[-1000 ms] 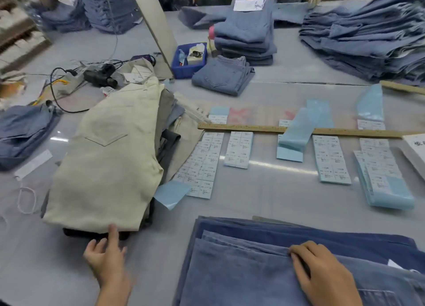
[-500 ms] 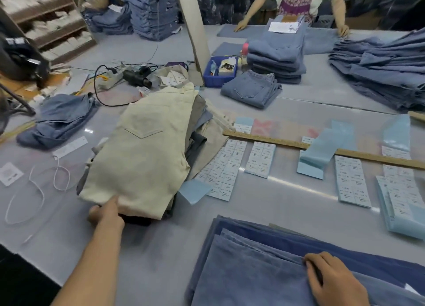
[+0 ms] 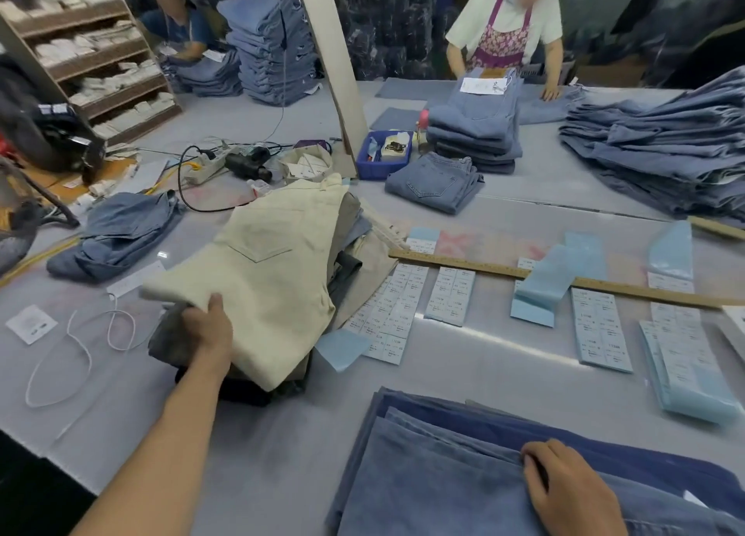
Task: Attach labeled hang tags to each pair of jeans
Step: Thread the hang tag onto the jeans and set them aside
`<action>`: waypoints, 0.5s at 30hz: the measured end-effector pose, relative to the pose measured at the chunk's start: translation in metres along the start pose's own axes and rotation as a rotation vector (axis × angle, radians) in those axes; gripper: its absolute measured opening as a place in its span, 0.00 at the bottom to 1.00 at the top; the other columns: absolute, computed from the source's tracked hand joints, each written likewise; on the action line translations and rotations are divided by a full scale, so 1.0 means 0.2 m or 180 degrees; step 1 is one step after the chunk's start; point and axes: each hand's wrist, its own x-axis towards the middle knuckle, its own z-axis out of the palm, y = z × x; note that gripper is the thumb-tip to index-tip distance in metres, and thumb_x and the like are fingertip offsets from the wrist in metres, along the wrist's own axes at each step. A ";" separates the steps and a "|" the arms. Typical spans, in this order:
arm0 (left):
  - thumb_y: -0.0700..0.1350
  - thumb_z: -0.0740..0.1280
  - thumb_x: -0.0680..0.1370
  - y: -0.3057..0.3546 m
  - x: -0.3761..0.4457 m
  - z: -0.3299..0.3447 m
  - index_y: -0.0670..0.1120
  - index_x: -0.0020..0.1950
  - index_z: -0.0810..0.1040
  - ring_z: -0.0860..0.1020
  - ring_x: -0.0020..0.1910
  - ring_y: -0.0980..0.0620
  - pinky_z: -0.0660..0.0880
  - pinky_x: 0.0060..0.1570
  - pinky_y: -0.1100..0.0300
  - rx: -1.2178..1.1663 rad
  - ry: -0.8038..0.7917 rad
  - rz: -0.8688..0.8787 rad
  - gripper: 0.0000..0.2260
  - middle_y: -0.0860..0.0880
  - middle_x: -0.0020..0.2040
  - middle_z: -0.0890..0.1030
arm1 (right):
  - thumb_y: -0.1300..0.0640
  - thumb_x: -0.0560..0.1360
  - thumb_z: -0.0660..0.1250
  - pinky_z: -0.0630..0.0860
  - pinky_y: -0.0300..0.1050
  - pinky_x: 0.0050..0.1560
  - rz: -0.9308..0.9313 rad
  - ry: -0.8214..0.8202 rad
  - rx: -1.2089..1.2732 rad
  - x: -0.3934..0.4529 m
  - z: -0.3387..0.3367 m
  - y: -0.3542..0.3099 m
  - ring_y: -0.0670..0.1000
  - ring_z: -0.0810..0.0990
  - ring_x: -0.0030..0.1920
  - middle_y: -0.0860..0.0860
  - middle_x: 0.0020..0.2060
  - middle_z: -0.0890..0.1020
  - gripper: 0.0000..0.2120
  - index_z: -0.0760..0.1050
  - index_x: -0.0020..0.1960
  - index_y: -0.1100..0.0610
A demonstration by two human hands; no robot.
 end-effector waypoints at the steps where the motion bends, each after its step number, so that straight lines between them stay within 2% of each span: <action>1: 0.46 0.65 0.82 0.13 -0.03 0.02 0.34 0.65 0.77 0.80 0.61 0.38 0.72 0.56 0.55 0.0005 -0.0126 0.0262 0.18 0.37 0.63 0.81 | 0.67 0.60 0.83 0.76 0.42 0.30 0.0071 0.0003 0.0147 -0.01 -0.01 0.00 0.51 0.82 0.34 0.47 0.36 0.82 0.15 0.83 0.38 0.52; 4: 0.46 0.65 0.82 0.59 -0.15 0.09 0.37 0.63 0.79 0.80 0.60 0.41 0.76 0.58 0.53 -0.0139 -0.0400 0.0882 0.15 0.39 0.62 0.82 | 0.68 0.68 0.77 0.72 0.33 0.35 0.0581 0.0142 0.1120 -0.03 -0.05 -0.05 0.45 0.79 0.35 0.45 0.39 0.81 0.14 0.82 0.41 0.49; 6: 0.45 0.66 0.82 0.90 -0.27 0.15 0.37 0.65 0.78 0.80 0.61 0.41 0.77 0.59 0.52 -0.0405 -0.0484 0.1072 0.16 0.39 0.63 0.81 | 0.69 0.72 0.74 0.72 0.31 0.34 0.0734 0.0147 0.1877 -0.04 -0.06 -0.17 0.47 0.78 0.35 0.48 0.39 0.82 0.15 0.81 0.45 0.48; 7: 0.45 0.66 0.82 1.05 -0.35 0.18 0.37 0.66 0.77 0.79 0.62 0.41 0.76 0.58 0.54 -0.0516 -0.0533 0.1161 0.16 0.39 0.64 0.81 | 0.69 0.73 0.73 0.74 0.33 0.34 0.0749 -0.0076 0.2280 -0.03 -0.07 -0.26 0.48 0.79 0.33 0.51 0.38 0.82 0.16 0.80 0.49 0.48; 9: 0.46 0.66 0.82 1.31 -0.55 0.23 0.38 0.67 0.76 0.79 0.62 0.43 0.75 0.57 0.58 -0.0699 -0.0699 0.1371 0.17 0.41 0.64 0.80 | 0.66 0.76 0.71 0.77 0.39 0.36 0.0805 -0.0928 0.3194 -0.01 -0.10 -0.43 0.50 0.82 0.33 0.57 0.38 0.84 0.14 0.78 0.58 0.52; 12: 0.44 0.67 0.81 1.62 -0.87 0.25 0.38 0.65 0.77 0.81 0.57 0.46 0.77 0.54 0.58 -0.1161 -0.1163 0.1609 0.14 0.43 0.59 0.82 | 0.60 0.81 0.68 0.79 0.44 0.41 0.1112 -0.2206 0.4455 0.09 -0.20 -0.63 0.53 0.85 0.43 0.57 0.46 0.86 0.09 0.78 0.61 0.58; 13: 0.43 0.69 0.81 1.70 -0.97 0.23 0.38 0.62 0.79 0.81 0.53 0.47 0.78 0.52 0.56 -0.1350 -0.1343 0.1608 0.13 0.44 0.54 0.83 | 0.59 0.81 0.67 0.79 0.46 0.43 0.1218 -0.2328 0.4860 0.12 -0.22 -0.67 0.54 0.85 0.47 0.57 0.49 0.86 0.10 0.78 0.61 0.58; 15: 0.41 0.71 0.79 1.78 -1.13 0.15 0.39 0.53 0.81 0.82 0.44 0.48 0.80 0.47 0.54 -0.1725 -0.1755 0.1560 0.06 0.48 0.43 0.83 | 0.56 0.80 0.67 0.80 0.52 0.50 0.1361 -0.2210 0.5362 0.16 -0.28 -0.69 0.56 0.86 0.51 0.58 0.53 0.86 0.12 0.77 0.63 0.56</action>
